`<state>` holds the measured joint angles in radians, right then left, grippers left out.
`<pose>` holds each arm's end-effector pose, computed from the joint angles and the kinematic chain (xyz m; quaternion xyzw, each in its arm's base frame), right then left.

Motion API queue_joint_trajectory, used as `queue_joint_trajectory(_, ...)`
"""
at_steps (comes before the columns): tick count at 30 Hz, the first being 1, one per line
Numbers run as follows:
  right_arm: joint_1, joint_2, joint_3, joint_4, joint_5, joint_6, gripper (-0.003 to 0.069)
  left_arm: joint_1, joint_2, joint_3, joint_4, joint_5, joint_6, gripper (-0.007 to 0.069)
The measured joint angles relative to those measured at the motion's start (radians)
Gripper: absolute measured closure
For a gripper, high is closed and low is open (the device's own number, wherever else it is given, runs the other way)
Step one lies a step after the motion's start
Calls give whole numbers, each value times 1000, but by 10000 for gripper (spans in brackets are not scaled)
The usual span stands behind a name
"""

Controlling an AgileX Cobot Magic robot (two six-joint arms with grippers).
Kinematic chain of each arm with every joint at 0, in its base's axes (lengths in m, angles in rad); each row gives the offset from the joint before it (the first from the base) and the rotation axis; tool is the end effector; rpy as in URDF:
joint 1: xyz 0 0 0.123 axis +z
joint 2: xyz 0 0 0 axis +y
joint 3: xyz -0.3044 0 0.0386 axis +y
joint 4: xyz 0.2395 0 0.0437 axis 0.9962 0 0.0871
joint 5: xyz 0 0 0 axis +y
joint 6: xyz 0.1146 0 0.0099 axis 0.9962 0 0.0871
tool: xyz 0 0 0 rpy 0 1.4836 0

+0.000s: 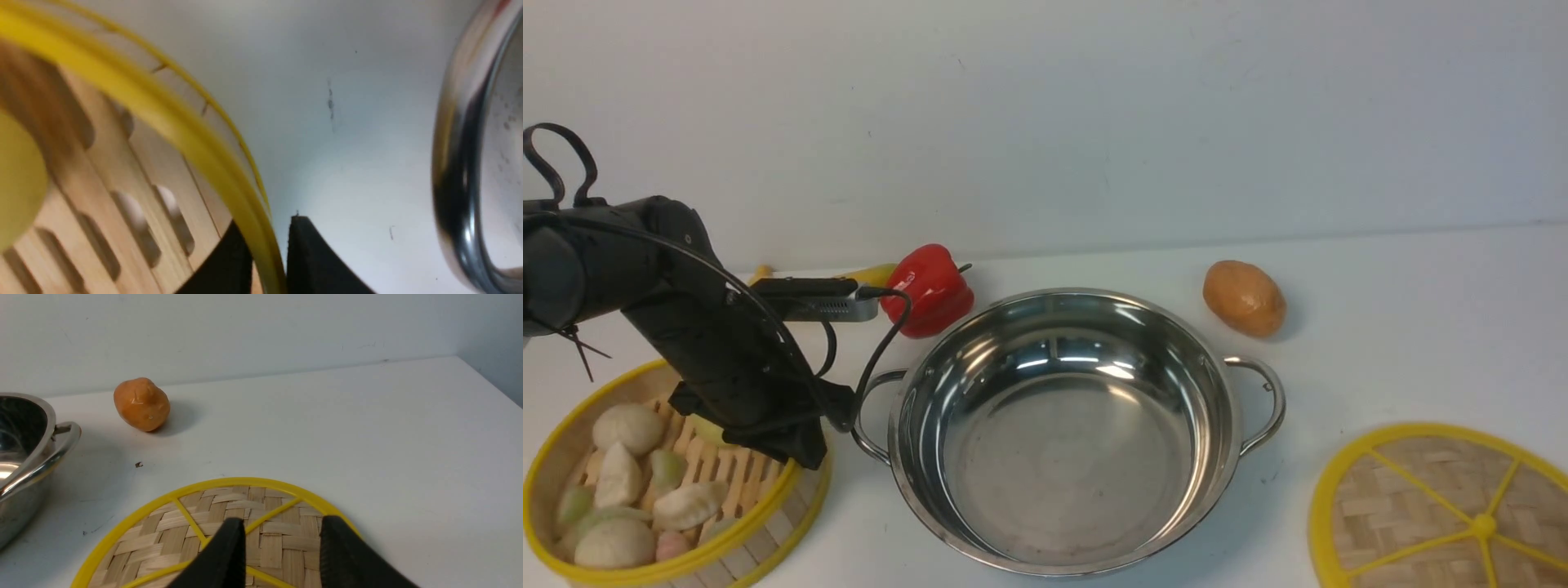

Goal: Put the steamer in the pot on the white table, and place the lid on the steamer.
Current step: 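Grasp the rim of the steamer basket holding the buns with the left gripper, then place the bamboo steamer basket with dumplings into the steel pot with the left gripper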

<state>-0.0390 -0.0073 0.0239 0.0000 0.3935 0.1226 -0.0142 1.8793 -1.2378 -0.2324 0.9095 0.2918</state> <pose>0.0445 -0.0017 0.1625 0.0655 0.8089 0.0244 0.5837 0.3604 -0.0260 0.1807 0.0857 0.9903 -0.0869 0.0658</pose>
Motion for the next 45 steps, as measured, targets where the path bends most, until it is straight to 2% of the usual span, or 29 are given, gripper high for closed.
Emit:
queue_joint_trajectory(1, 0, 0, 0, 0, 0, 0, 418, 0, 0, 0, 1, 0, 0, 573)
queue_joint_trajectory(3, 0, 0, 0, 0, 0, 0, 418, 0, 0, 0, 8, -2, 4, 588)
queue_joint_trajectory(24, 0, 0, 0, 0, 0, 0, 418, 0, -90, -2, 16, 73, -115, 586)
queue_joint_trajectory(30, 0, 0, 0, 0, 0, 0, 418, 0, -165, 1, 78, 159, -149, 575)
queue_joint_trajectory(39, 0, 0, 0, 0, 0, 0, 418, -4, -232, -1, 95, 204, -164, 573)
queue_joint_trajectory(43, 0, 0, 0, 0, 0, 0, 418, -29, -235, -33, 135, 263, -170, 569)
queue_joint_trajectory(45, 0, 0, 0, 0, 0, 0, 418, -73, -235, -77, 177, 301, -187, 564)
